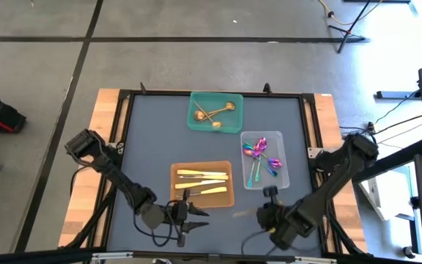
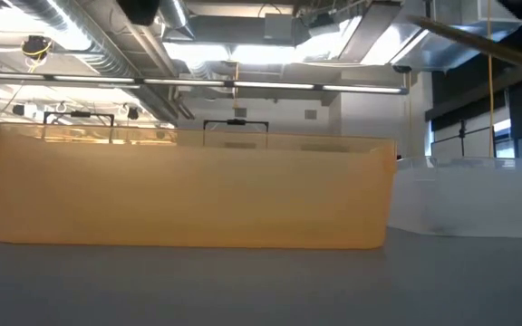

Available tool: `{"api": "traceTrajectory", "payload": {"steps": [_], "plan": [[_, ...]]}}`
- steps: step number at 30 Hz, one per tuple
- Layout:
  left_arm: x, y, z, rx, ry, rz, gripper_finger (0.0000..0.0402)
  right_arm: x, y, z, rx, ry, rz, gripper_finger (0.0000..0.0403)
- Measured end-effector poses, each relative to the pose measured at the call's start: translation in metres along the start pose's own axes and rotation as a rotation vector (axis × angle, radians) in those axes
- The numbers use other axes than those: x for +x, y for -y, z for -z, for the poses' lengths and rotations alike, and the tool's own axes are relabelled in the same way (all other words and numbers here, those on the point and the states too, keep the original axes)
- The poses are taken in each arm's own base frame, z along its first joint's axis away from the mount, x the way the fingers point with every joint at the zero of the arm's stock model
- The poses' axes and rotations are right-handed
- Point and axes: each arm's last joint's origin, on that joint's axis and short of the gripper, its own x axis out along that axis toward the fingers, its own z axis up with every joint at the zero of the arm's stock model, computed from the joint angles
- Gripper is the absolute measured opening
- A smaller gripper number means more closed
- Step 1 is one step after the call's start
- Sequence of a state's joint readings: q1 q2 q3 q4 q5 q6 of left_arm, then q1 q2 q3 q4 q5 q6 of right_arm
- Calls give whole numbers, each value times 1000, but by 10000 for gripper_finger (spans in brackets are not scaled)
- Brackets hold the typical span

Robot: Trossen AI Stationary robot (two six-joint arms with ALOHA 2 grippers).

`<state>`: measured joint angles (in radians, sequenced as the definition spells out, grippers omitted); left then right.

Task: Sort silverware by color (type)
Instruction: Put the gold spoon into the green bin

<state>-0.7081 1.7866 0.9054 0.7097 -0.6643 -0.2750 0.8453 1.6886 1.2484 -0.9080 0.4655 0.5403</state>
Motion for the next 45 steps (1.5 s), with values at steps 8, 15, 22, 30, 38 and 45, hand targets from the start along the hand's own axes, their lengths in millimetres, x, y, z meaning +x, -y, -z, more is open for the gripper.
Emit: {"api": "traceTrajectory", "payload": {"steps": [8, 15, 22, 30, 38, 45], "plan": [[-1, -13, -21, 24, 25, -70, 114, -7, 70, -19, 2, 36, 173, 2], [-3, -44, -36, 148, -52, -276, 114, 5, 139, -36, -31, 30, 279, 2], [-1, -89, -47, 230, -188, -440, 114, 21, 220, -49, -49, 94, 312, 2], [7, -142, -50, 238, -319, -558, 114, 38, 318, -32, -4, 248, 265, 2], [13, -177, -51, 218, -378, -546, 114, 72, 400, 10, 102, 394, 159, 3], [5, -200, -27, 208, -398, -600, 114, 122, 436, 42, 184, 373, 126, 3]]}}
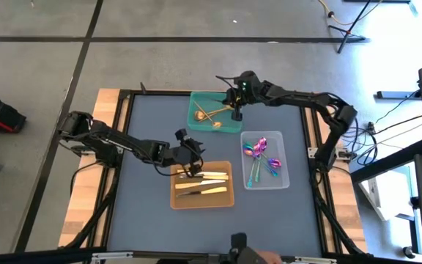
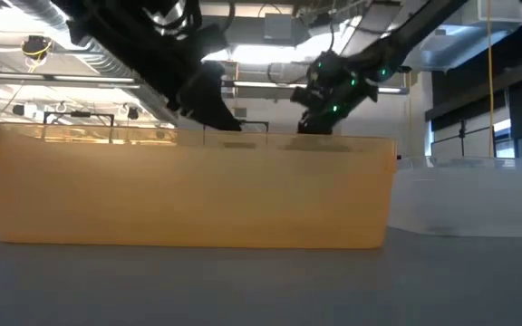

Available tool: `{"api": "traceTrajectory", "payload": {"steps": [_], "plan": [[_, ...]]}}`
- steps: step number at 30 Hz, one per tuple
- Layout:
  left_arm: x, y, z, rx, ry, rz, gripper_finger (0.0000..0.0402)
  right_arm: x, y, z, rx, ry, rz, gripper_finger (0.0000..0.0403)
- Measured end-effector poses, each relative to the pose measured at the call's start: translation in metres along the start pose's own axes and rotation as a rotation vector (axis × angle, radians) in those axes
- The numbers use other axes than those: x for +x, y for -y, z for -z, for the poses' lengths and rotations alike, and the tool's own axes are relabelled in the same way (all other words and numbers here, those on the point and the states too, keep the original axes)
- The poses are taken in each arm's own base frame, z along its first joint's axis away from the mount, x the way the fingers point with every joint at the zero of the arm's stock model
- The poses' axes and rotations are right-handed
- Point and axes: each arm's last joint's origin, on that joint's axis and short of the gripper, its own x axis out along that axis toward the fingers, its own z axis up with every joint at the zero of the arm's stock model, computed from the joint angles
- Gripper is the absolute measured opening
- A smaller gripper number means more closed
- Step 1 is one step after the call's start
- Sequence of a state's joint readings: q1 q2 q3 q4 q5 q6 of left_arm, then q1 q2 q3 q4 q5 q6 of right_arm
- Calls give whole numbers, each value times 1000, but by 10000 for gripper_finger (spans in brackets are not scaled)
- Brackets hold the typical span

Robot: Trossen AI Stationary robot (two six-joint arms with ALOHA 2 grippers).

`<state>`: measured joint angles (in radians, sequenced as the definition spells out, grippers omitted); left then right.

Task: Sort silverware by color (type)
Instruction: Put the gold spoon into the green bin, then return to Home Position

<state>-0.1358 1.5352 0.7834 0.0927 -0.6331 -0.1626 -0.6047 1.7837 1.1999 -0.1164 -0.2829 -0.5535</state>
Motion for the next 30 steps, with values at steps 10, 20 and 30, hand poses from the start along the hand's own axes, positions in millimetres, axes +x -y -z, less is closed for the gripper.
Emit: {"api": "traceTrajectory", "payload": {"steps": [10, 20, 30], "plan": [[2, -8, 4, -32, 37, -5, 114, 37, 0, 31, 40, -77, -43, 3], [3, -7, 4, 20, 31, 53, 114, 29, -11, 14, 1, -162, 60, 115], [-9, -22, -1, 36, 111, 152, 114, -34, -19, -20, 22, -28, -101, 181]]}}
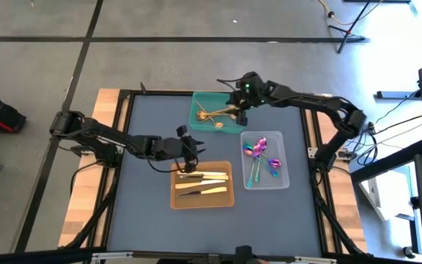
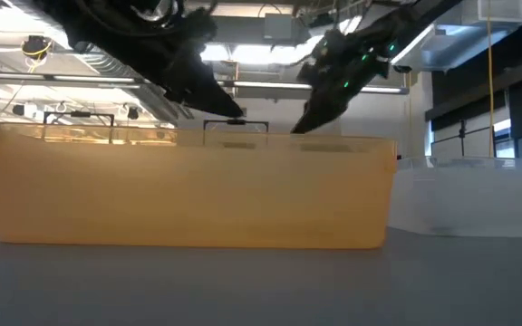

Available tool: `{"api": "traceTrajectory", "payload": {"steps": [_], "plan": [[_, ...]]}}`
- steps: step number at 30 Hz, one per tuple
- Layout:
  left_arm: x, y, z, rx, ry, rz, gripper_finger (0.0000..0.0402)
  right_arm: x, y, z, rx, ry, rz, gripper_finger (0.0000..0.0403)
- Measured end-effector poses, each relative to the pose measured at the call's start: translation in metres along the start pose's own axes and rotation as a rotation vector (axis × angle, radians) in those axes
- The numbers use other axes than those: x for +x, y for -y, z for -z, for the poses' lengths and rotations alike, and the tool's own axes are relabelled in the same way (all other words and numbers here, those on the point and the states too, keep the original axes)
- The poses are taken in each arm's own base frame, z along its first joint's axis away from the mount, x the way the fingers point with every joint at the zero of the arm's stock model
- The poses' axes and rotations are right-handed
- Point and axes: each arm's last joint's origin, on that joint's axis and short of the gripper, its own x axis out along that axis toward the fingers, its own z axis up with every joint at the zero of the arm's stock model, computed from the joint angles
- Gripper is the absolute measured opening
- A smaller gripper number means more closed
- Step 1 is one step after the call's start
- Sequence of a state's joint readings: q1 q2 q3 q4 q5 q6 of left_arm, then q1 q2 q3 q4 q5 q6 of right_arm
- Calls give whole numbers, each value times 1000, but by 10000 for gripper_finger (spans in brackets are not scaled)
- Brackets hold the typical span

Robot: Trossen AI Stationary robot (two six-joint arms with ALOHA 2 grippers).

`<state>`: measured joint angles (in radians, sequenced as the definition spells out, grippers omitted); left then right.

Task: Sort silverware by color (type)
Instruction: Return to Home Position

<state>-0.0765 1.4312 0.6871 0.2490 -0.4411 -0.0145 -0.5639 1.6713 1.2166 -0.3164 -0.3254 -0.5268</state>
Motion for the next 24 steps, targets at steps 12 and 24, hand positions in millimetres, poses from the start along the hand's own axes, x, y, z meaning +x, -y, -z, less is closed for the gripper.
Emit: {"api": "traceTrajectory", "payload": {"steps": [12, 24], "plan": [[-58, -36, 49, -157, 298, 58, 114, -50, -6, 14, 97, 156, -91, 182], [-62, -57, 68, -213, 289, 45, 114, -75, -37, 56, 138, 294, 131, 182]]}}
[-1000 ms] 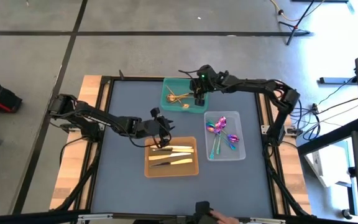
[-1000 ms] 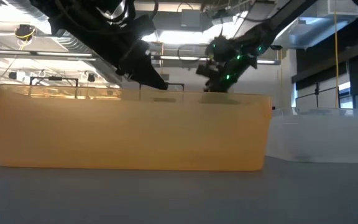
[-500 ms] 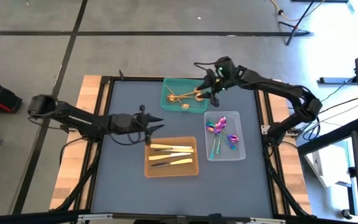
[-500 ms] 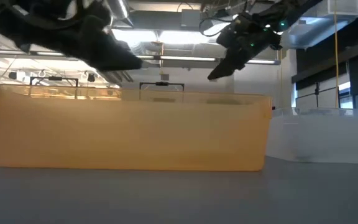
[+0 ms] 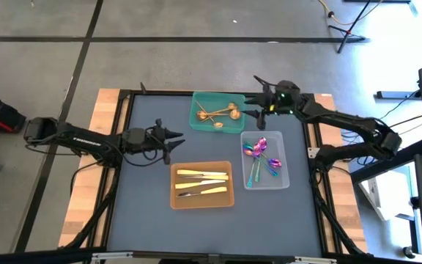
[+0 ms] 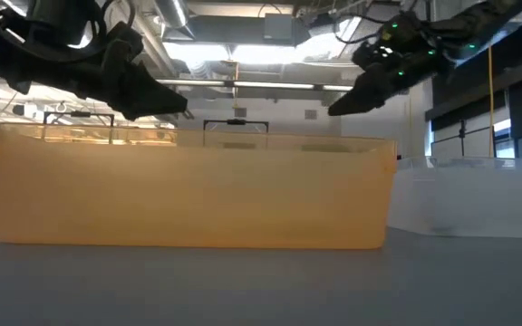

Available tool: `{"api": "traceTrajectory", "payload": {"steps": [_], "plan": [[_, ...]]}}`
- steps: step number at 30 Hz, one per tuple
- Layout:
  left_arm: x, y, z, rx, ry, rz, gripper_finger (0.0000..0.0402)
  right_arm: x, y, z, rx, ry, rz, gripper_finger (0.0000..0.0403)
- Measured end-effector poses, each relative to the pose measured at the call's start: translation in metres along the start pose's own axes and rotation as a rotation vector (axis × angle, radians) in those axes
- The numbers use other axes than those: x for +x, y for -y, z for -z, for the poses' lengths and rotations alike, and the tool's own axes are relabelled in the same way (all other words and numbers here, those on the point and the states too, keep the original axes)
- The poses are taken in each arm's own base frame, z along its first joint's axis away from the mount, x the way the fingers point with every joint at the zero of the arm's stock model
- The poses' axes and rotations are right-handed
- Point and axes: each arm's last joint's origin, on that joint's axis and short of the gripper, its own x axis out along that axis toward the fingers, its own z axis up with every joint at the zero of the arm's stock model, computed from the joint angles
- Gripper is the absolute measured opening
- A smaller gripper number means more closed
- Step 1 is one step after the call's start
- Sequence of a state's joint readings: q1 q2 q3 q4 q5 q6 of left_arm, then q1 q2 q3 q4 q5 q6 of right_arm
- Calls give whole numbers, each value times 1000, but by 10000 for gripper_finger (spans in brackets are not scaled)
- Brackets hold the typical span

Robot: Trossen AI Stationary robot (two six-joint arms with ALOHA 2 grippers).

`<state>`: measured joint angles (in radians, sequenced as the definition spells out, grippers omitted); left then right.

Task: Sort silverware by color (type)
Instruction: Return to Home Position

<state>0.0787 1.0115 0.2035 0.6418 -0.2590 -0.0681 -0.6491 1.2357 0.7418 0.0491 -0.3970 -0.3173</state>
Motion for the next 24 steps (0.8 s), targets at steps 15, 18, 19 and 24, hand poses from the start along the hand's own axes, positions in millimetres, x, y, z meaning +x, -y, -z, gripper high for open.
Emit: {"api": "traceTrajectory", "payload": {"steps": [15, 18, 19, 24], "plan": [[1, -3, 0, 26, -1, 39, 114, -41, -35, 51, 8, 236, 64, 182], [-3, -4, 7, 28, 16, 43, 114, -49, -39, 53, -11, 280, 76, 182], [-5, -5, 10, 25, 30, 47, 114, -51, -40, 54, -14, 286, 77, 182], [-23, -9, 25, -4, 142, 78, 114, -55, -43, 58, 9, 290, 74, 182]]}}
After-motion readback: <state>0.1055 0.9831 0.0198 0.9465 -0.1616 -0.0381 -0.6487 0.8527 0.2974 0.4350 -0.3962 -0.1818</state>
